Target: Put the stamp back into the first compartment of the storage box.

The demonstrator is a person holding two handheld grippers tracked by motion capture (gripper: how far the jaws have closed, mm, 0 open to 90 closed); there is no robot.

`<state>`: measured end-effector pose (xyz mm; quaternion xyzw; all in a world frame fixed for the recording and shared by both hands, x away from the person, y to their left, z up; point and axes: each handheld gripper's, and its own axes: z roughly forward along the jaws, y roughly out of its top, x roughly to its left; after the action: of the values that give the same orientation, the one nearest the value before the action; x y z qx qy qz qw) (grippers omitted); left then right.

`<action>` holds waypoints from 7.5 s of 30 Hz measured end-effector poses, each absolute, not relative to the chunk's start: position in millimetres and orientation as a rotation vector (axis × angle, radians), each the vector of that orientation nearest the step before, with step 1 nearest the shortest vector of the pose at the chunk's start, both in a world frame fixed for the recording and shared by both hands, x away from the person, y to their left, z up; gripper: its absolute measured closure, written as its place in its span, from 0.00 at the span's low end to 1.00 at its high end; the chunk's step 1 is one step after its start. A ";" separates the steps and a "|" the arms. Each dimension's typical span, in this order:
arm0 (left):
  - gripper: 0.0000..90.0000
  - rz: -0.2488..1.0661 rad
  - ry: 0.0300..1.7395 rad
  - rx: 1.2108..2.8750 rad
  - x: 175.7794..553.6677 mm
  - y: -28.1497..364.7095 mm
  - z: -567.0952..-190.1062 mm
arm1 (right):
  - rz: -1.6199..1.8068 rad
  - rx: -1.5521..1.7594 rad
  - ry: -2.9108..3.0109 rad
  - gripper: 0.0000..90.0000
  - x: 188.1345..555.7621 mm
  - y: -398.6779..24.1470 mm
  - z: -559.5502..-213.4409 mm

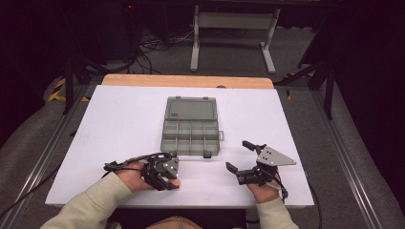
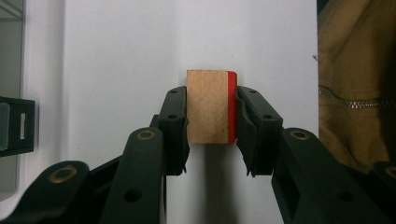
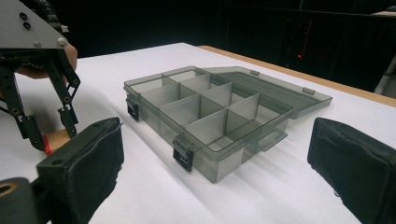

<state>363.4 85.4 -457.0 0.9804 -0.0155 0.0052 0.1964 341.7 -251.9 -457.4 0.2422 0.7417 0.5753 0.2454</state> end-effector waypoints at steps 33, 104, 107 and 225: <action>0.73 0.059 0.121 2.587 376.2 103.9 -403.3 | 1.572 0.686 1.988 0.04 341.0 -255.8 -457.7; 0.73 0.290 0.719 2.432 481.9 112.2 -402.7 | 1.572 0.671 2.014 0.04 342.8 -253.7 -459.4; 0.73 0.292 0.732 2.432 484.2 113.0 -403.9 | 1.572 0.671 2.014 0.04 342.8 -253.6 -459.4; 0.01 0.373 0.508 2.096 366.9 172.7 -369.4 | 1.590 0.660 2.005 0.04 344.0 -253.3 -456.6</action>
<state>366.9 172.7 -369.4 0.8511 0.2061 0.1516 0.4585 344.0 -253.3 -456.6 0.2419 0.7352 0.5830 0.2470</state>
